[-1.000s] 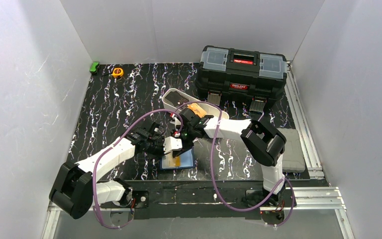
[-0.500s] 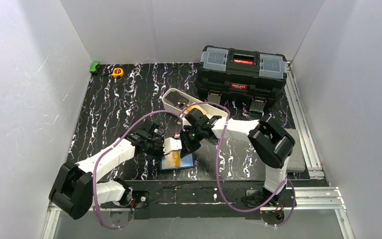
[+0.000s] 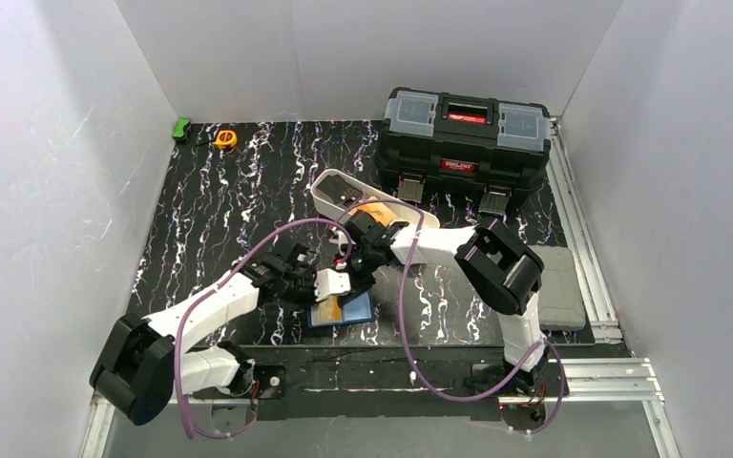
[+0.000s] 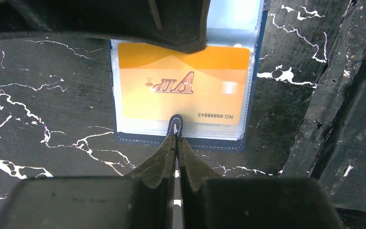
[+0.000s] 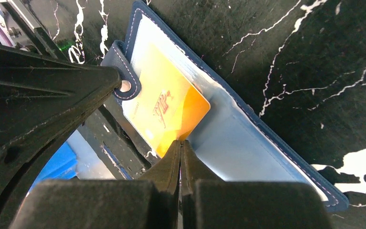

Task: Put the credit cards into the card holder
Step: Insert the credit card into the card holder, then close the card holder at the center of the board.

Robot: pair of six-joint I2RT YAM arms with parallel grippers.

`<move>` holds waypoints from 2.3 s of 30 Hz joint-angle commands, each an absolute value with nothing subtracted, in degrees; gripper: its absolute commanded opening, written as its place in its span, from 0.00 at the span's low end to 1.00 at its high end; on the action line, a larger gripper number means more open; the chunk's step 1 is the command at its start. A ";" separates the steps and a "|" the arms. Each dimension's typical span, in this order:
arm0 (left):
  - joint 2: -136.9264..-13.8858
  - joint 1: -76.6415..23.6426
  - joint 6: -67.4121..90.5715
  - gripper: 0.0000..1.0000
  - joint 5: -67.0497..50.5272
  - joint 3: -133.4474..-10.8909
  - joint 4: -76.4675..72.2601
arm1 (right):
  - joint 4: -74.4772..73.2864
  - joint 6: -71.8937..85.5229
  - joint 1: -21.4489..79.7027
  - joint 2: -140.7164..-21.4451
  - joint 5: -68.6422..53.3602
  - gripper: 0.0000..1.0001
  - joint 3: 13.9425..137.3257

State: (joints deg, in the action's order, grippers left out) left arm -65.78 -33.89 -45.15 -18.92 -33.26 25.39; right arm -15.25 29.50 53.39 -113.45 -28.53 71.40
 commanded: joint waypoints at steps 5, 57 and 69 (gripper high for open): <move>-64.17 -34.61 -42.89 0.00 -20.95 -33.59 25.31 | -17.39 28.33 54.62 -115.33 -29.18 0.01 75.75; -64.46 -37.11 -25.29 0.00 -24.14 -50.92 33.29 | -0.67 34.79 48.01 -97.63 -23.93 0.64 51.13; -82.25 -42.41 -18.32 0.00 -22.74 -59.21 30.37 | 6.42 36.08 45.87 -87.50 -22.65 0.63 40.30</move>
State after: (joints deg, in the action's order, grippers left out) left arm -78.67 -40.18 -21.65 -22.06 -55.94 31.40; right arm 2.52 35.90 46.68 -91.50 -23.70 42.68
